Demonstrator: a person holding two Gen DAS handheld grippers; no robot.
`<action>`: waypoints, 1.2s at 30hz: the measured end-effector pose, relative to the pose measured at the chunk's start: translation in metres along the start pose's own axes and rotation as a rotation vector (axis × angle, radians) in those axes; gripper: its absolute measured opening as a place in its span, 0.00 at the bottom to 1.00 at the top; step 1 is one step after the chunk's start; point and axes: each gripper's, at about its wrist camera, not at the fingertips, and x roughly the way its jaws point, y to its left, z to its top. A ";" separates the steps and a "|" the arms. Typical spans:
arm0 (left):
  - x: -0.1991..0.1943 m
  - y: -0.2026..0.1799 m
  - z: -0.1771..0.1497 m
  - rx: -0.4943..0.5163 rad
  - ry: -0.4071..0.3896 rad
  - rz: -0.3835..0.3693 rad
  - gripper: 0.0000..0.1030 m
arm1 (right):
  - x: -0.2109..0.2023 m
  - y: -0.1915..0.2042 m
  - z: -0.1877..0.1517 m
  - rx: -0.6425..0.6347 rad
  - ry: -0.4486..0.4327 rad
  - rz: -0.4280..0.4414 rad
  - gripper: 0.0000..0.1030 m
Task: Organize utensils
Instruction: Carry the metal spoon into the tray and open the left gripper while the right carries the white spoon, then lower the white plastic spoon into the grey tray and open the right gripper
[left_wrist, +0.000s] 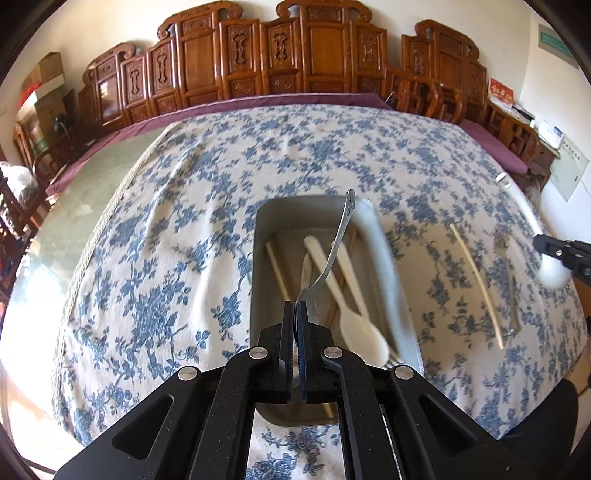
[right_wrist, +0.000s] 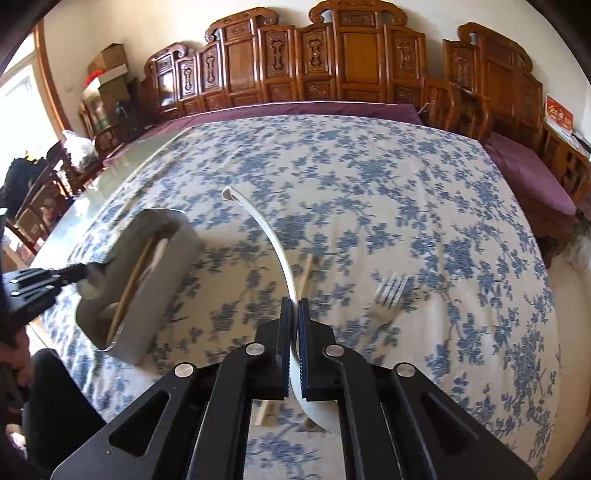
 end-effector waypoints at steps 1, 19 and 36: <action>0.003 0.002 -0.002 -0.003 0.007 0.003 0.01 | -0.001 0.004 0.000 0.002 0.001 0.012 0.04; 0.030 0.000 -0.007 0.003 0.073 -0.003 0.02 | -0.002 0.051 0.000 -0.044 0.010 0.069 0.04; -0.007 0.018 -0.006 -0.008 0.017 -0.043 0.02 | 0.005 0.116 0.008 -0.088 0.010 0.146 0.04</action>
